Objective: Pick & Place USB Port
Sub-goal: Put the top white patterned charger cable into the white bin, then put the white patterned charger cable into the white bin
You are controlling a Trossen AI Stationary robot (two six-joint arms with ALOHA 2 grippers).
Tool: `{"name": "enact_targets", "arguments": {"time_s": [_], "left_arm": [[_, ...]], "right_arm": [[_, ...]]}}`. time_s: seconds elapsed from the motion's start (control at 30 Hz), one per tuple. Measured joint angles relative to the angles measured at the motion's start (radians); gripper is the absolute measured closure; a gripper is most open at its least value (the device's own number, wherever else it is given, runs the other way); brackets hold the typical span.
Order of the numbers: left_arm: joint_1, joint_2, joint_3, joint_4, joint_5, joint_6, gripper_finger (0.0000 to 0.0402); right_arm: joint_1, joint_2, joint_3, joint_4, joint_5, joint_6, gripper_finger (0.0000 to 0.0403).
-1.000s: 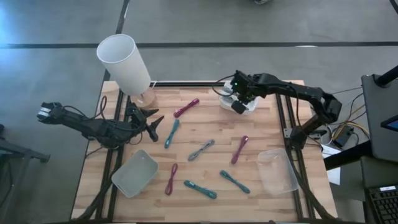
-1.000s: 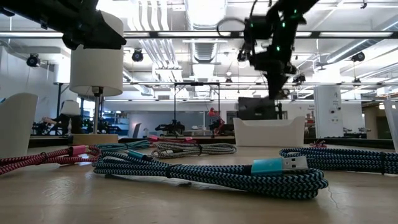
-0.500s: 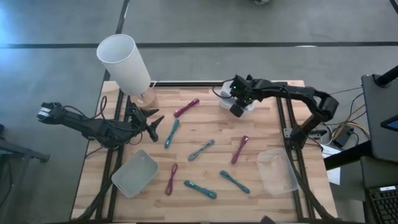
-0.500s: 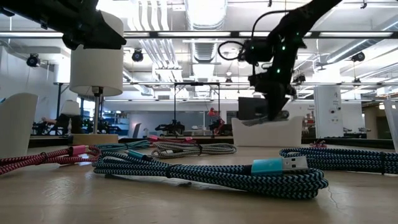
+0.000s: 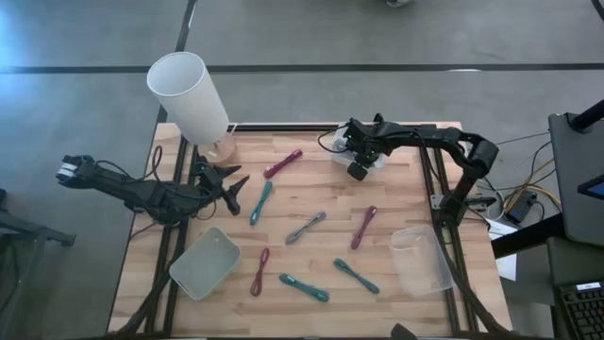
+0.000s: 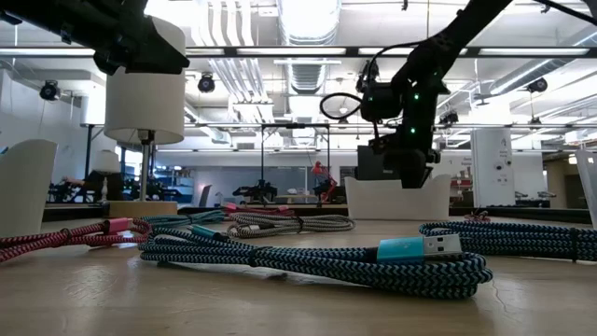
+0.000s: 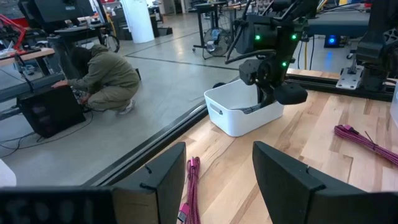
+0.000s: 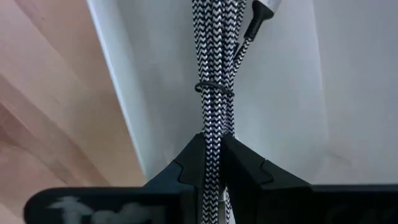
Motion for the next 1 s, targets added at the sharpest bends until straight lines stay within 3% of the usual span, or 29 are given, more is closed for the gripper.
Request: {"name": "enact_targets", "arguments": {"time_s": [0.27,0.7,1.0], "left_arm": [[0.0,0.0,0.0,0.0,0.0,0.0,0.0209],[0.0,0.0,0.0,0.0,0.0,0.0,0.0209],[0.0,0.0,0.0,0.0,0.0,0.0,0.0209]], "right_arm": [[-0.004,-0.002,0.0,-0.001,0.0,-0.003,0.0338],[-0.001,-0.009,0.002,-0.005,0.0,-0.007,0.027],[0.048,-0.117,0.003,-0.008,-0.001,-0.002,0.0246]]}}
